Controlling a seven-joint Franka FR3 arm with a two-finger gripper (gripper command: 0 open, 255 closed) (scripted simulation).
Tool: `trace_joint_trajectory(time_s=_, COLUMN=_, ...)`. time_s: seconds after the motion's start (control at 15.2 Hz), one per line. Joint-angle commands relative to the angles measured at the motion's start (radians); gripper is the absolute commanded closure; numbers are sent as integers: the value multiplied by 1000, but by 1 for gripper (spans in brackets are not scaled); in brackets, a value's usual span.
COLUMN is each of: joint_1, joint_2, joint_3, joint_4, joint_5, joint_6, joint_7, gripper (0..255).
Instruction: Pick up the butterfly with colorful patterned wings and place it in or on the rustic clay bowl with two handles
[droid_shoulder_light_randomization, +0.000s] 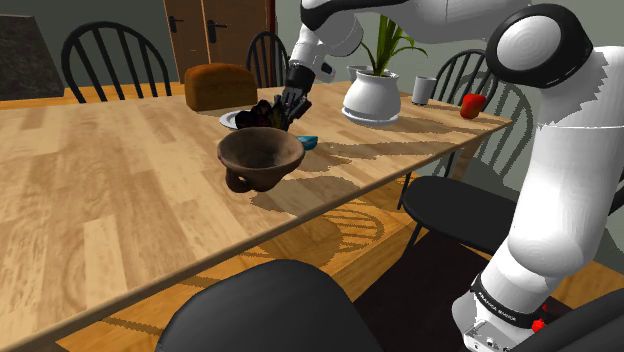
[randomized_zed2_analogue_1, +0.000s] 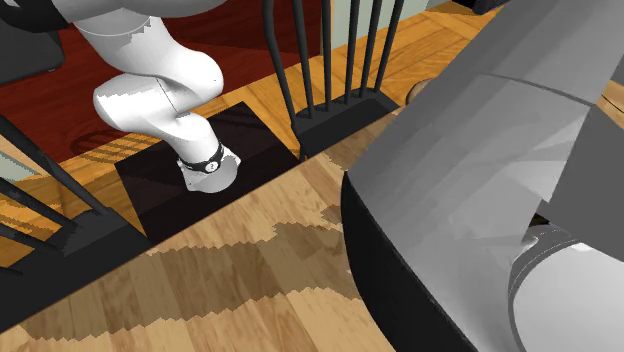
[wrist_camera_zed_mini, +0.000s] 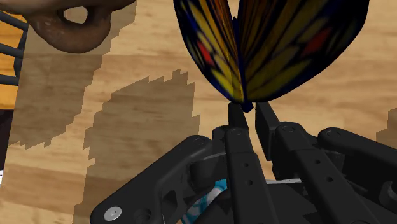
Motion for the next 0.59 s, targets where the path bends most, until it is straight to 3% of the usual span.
trace_joint_trajectory(time_s=0.0, joint_1=0, joint_2=0, joint_3=0, joint_4=23, joint_5=-1, joint_6=-21, joint_7=12, gripper=255)
trace_joint_trajectory(time_s=0.53, joint_1=-3, joint_2=10, joint_3=2, joint_4=139, joint_5=-5, joint_6=-113, joint_7=63, gripper=255)
